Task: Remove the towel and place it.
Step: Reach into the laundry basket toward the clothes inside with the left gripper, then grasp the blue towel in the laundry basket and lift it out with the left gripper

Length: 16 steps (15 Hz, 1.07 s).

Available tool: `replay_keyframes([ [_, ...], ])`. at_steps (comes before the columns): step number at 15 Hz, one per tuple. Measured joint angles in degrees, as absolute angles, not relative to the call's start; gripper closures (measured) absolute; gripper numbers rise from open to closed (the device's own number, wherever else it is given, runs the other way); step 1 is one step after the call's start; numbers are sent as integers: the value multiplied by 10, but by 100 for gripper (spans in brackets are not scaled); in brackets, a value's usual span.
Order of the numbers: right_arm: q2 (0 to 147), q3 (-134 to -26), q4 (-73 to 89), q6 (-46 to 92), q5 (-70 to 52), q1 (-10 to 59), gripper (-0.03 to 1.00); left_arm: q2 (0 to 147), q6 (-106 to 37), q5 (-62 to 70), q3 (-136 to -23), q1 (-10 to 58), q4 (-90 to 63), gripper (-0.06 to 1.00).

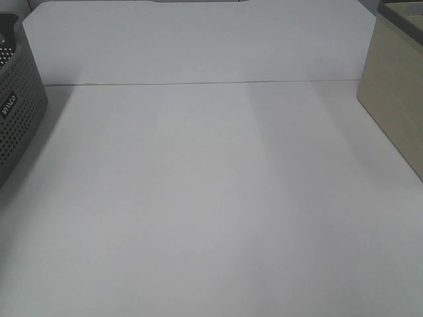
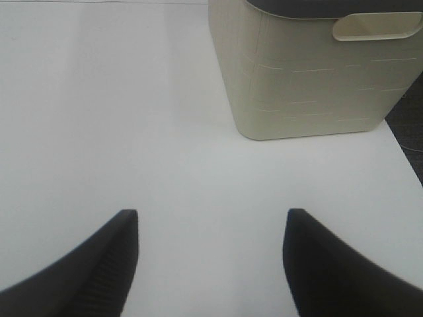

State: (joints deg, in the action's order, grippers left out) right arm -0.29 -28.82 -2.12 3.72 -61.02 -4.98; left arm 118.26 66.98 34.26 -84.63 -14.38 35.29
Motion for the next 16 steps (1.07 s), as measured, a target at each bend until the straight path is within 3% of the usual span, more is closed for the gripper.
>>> replay_keyframes([
  [2, -3, -288, -21, 37, -610, -50, 34, 1187, 677, 344, -846, -144, 352, 26],
  [4, -3, -288, -21, 37, -610, -50, 34, 1187, 695, 349, -846, -144, 352, 36],
  [6, -3, -288, -21, 37, -610, -50, 34, 1187, 709, 360, -846, -144, 352, 55],
  [8, -3, -288, -21, 37, -610, -50, 34, 1187, 713, 361, -846, -144, 353, 82],
  [9, -3, -288, -21, 37, -610, -50, 34, 1187, 713, 361, -846, -144, 353, 91],
  [16, -3, -288, -21, 37, -610, -50, 34, 1185, 698, 361, -846, -144, 353, 94],
])
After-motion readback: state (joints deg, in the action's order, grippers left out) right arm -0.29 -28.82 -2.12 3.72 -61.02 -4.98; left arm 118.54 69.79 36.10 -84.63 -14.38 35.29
